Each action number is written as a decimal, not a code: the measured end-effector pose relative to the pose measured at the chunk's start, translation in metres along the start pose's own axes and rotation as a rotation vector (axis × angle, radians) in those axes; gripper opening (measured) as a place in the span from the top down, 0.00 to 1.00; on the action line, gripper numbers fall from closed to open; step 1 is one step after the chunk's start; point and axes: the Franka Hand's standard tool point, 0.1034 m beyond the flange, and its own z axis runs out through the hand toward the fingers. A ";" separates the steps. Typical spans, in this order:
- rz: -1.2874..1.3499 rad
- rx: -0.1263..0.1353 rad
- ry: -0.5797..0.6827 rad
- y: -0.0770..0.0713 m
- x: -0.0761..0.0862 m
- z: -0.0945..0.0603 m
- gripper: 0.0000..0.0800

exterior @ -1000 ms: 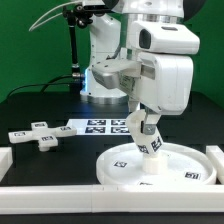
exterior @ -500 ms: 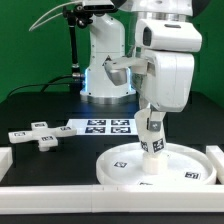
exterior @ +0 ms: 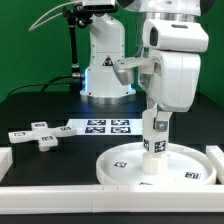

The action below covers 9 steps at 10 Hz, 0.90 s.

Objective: Assemble round table

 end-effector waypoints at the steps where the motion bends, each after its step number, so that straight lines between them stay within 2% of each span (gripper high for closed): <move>1: 0.013 0.000 0.000 0.000 0.000 0.000 0.44; 4: 0.152 0.004 0.000 -0.001 -0.001 0.000 0.44; 5: 0.328 0.008 0.014 -0.005 -0.001 0.001 0.44; 6: 0.473 0.028 0.020 -0.013 0.002 0.007 0.45; 9: 0.782 0.052 0.025 -0.020 0.011 0.014 0.47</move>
Offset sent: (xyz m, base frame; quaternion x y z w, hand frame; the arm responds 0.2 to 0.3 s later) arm 0.0000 0.0000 0.0000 0.0000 0.0000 0.1296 0.9916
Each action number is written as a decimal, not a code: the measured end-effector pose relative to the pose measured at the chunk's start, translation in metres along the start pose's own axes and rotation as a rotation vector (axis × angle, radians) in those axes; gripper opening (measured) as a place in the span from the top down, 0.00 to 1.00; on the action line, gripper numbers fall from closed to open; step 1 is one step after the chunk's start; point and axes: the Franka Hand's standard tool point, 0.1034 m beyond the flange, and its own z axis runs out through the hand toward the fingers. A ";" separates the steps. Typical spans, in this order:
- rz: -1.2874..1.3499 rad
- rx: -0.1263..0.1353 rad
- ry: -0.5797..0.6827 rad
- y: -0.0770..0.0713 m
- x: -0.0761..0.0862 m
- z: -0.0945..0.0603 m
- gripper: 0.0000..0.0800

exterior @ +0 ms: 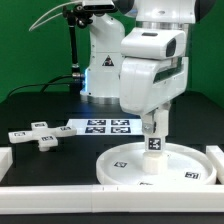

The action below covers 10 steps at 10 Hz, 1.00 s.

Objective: Assemble round table

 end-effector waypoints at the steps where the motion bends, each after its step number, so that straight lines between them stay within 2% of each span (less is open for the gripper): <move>1: 0.075 -0.005 0.009 -0.001 0.003 0.000 0.47; 2: 0.148 -0.011 0.020 -0.002 0.006 0.000 0.47; 4: 0.250 -0.006 0.022 -0.002 0.006 0.000 0.47; 7: 0.451 0.012 0.030 -0.001 0.004 0.000 0.47; 10: 0.886 0.080 0.122 0.002 -0.007 0.006 0.48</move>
Offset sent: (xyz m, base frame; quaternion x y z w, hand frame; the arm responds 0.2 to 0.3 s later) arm 0.0000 0.0000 0.0000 0.0000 0.0000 0.1296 0.9916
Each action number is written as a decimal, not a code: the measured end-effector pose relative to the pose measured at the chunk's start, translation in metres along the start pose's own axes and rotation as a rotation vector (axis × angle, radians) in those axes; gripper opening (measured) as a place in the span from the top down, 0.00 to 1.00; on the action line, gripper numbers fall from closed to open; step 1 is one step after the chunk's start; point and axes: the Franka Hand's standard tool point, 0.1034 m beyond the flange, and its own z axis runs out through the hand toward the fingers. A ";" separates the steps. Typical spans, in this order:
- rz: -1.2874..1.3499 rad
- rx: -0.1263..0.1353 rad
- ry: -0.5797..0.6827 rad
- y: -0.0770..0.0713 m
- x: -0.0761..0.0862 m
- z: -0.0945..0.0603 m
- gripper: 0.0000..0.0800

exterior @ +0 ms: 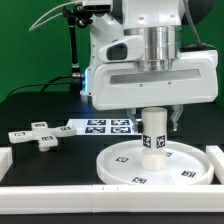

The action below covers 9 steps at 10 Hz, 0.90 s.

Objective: Assemble round table

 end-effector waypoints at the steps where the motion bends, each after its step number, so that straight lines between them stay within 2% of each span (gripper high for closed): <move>1: 0.093 0.011 0.000 0.000 -0.001 0.001 0.48; 5: 0.364 0.025 -0.005 0.002 -0.001 0.000 0.48; 7: 0.513 0.052 -0.013 0.002 -0.001 0.001 0.48; 9: 0.769 0.081 -0.027 0.002 -0.001 0.003 0.48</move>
Offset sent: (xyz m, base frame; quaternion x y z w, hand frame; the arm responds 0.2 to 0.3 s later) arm 0.0000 0.0000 0.0000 0.0000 0.0000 0.1938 0.9810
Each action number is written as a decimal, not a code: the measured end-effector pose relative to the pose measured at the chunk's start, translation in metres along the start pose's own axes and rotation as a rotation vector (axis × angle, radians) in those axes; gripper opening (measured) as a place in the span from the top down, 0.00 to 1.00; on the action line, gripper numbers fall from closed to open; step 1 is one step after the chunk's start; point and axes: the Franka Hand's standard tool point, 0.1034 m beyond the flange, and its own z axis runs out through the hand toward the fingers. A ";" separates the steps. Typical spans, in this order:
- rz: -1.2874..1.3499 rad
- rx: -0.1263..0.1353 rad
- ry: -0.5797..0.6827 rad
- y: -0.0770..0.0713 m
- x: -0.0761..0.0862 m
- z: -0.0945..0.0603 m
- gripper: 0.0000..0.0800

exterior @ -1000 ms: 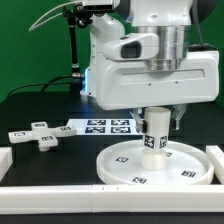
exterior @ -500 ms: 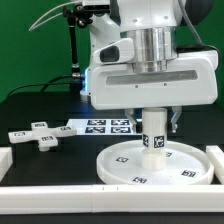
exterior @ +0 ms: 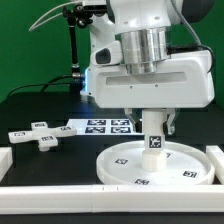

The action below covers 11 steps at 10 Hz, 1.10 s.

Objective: Assemble round table

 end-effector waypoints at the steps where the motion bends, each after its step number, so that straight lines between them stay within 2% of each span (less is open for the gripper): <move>1: 0.107 0.010 -0.008 -0.001 -0.001 0.001 0.48; 4: 0.320 0.022 -0.031 -0.003 -0.001 0.001 0.48; 6: 0.367 0.026 -0.037 -0.004 -0.003 0.002 0.48; 7: 0.346 0.026 -0.036 -0.003 -0.003 0.002 0.24; 11: 0.115 0.029 -0.051 -0.011 0.003 -0.014 0.19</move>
Offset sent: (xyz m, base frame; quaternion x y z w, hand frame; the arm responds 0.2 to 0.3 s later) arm 0.0097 -0.0066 -0.0038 -0.0322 -0.0072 0.1359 0.9902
